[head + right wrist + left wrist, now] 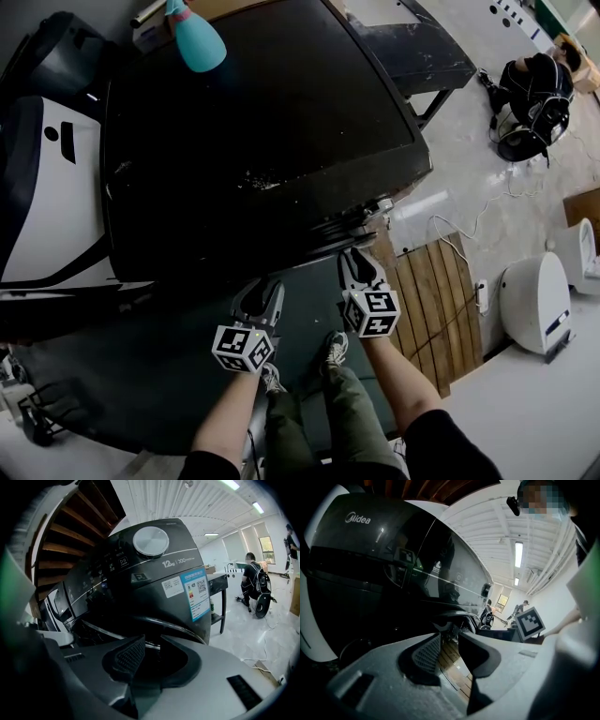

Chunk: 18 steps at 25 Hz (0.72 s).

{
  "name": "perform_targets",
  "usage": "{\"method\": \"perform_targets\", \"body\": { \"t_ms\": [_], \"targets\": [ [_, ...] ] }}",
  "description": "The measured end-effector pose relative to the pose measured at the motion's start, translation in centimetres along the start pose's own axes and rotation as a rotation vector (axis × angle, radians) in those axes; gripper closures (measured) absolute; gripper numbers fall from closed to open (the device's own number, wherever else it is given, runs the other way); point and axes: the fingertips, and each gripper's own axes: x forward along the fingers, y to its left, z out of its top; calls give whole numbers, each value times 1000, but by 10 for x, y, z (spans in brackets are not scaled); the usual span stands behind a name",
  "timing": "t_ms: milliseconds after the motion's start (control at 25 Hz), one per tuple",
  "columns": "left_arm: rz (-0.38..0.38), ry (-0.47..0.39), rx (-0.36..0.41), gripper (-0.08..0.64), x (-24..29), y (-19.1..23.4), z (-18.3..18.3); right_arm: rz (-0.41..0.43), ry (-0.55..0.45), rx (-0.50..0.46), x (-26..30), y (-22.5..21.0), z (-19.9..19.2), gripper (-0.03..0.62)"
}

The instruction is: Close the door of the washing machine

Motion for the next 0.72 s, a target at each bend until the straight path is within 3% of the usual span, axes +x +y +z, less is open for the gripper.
{"method": "perform_targets", "body": {
  "t_ms": [360,720],
  "targets": [
    [-2,31,34,555,11,7,-5,-9,-12,-15,4,3,-2,526],
    [20,-4,26,555,15,6,-8,16,-26,-21,5,3,0,529]
  ]
}}
